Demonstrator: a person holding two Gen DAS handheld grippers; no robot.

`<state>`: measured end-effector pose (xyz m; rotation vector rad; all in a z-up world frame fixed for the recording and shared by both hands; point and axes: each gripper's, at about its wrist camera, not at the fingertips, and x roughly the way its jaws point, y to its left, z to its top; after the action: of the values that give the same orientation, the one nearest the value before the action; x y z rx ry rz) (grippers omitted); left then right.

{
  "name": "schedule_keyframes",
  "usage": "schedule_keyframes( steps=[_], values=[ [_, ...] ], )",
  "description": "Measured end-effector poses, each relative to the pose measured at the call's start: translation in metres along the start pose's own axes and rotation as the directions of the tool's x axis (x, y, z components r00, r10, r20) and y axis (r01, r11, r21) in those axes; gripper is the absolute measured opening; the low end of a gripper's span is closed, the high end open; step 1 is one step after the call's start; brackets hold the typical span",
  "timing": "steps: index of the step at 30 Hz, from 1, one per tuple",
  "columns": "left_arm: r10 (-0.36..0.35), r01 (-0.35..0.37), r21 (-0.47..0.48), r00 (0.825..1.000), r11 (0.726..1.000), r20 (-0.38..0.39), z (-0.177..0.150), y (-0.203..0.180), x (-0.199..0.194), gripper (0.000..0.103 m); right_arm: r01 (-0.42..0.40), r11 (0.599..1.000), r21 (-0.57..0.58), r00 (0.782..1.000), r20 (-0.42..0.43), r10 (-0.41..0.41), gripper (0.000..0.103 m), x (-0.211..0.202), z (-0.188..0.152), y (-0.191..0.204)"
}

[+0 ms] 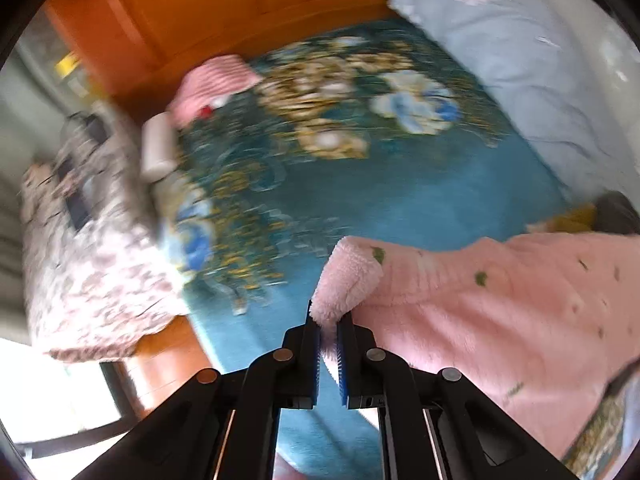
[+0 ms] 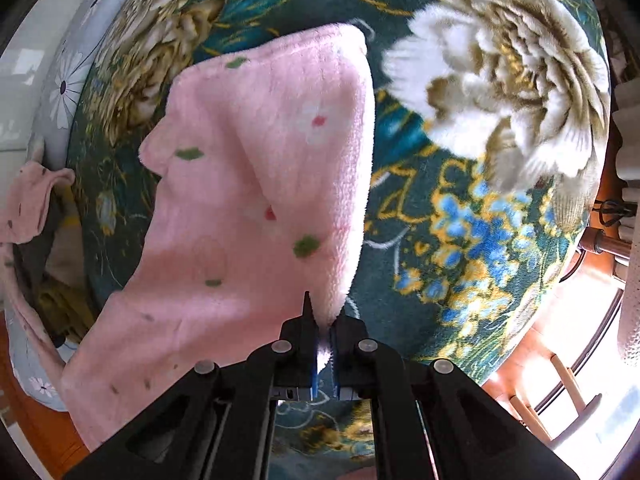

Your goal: Fold clothes

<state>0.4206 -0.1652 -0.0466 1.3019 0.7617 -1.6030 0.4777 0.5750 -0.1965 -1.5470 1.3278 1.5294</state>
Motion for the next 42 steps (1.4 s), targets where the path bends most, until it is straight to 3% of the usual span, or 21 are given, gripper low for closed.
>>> schedule_keyframes(
  steps=[3, 7, 11, 13, 16, 19, 24, 29, 30, 32, 37, 38, 39, 40, 42],
  values=[
    [0.072, -0.072, -0.047, 0.997, 0.996, -0.012, -0.011, 0.023, 0.010, 0.007, -0.007, 1.000, 0.014, 0.999, -0.045, 0.008, 0.005, 0.005, -0.002, -0.016],
    [0.046, -0.051, -0.144, 0.998, 0.988, -0.043, -0.027, 0.044, 0.016, 0.007, 0.007, 1.000, -0.009, 0.999, -0.049, -0.007, 0.010, -0.001, 0.005, -0.023],
    [0.046, -0.050, -0.090, 0.998, 0.995, -0.039, -0.036, 0.033, 0.017, 0.007, 0.014, 0.999, -0.035, 0.998, 0.064, -0.012, 0.044, -0.035, 0.027, -0.017],
    [0.034, -0.037, -0.085, 0.999, 0.996, -0.038, -0.036, 0.030, 0.017, 0.007, 0.013, 0.998, -0.058, 0.992, 0.126, -0.006, 0.045, -0.054, 0.038, -0.004],
    [0.005, -0.009, -0.096, 0.999, 0.995, -0.044, -0.033, 0.030, 0.019, 0.008, -0.076, 0.990, -0.122, 0.986, 0.141, 0.093, 0.046, -0.068, 0.052, 0.041],
    [-0.018, 0.009, -0.130, 0.997, 0.991, -0.069, -0.029, 0.031, 0.028, 0.008, -0.207, 0.961, -0.182, 0.970, 0.093, 0.226, 0.047, -0.064, 0.049, 0.096],
    [-0.086, 0.071, -0.145, 0.992, 0.987, -0.095, -0.016, 0.028, 0.037, 0.008, -0.450, 0.869, -0.207, 0.892, -0.051, 0.450, 0.047, -0.040, 0.029, 0.236],
    [-0.169, 0.147, -0.184, 0.979, 0.972, -0.111, -0.004, 0.021, 0.042, 0.008, -0.627, 0.772, -0.110, 0.775, -0.187, 0.603, 0.060, -0.007, 0.011, 0.347],
    [-0.176, 0.153, -0.188, 0.978, 0.970, -0.113, -0.003, 0.020, 0.043, 0.008, -0.635, 0.768, -0.087, 0.767, -0.194, 0.612, 0.060, 0.003, 0.011, 0.364],
    [-0.184, 0.159, -0.196, 0.976, 0.968, -0.116, -0.001, 0.020, 0.044, 0.008, -0.622, 0.781, -0.065, 0.777, -0.177, 0.604, 0.060, 0.020, 0.017, 0.390],
    [-0.179, 0.148, -0.221, 0.975, 0.964, -0.129, -0.001, 0.027, 0.049, 0.009, -0.557, 0.830, -0.028, 0.828, -0.096, 0.552, 0.060, 0.036, 0.029, 0.426],
    [-0.175, 0.143, -0.226, 0.976, 0.964, -0.131, -0.001, 0.029, 0.050, 0.009, -0.542, 0.840, -0.010, 0.838, -0.083, 0.539, 0.048, 0.037, 0.032, 0.427],
    [-0.171, 0.136, -0.238, 0.976, 0.962, -0.134, -0.002, 0.030, 0.051, 0.009, -0.533, 0.846, 0.010, 0.843, -0.081, 0.532, 0.017, 0.036, 0.035, 0.427],
    [-0.168, 0.130, -0.250, 0.976, 0.959, -0.136, -0.002, 0.032, 0.052, 0.009, -0.524, 0.851, 0.029, 0.847, -0.086, 0.524, 0.006, 0.037, 0.037, 0.427],
    [-0.180, 0.132, -0.298, 0.974, 0.945, -0.140, -0.003, 0.034, 0.055, 0.009, -0.531, 0.847, 0.013, 0.844, -0.073, 0.531, 0.006, 0.028, 0.042, 0.427]
  ],
)
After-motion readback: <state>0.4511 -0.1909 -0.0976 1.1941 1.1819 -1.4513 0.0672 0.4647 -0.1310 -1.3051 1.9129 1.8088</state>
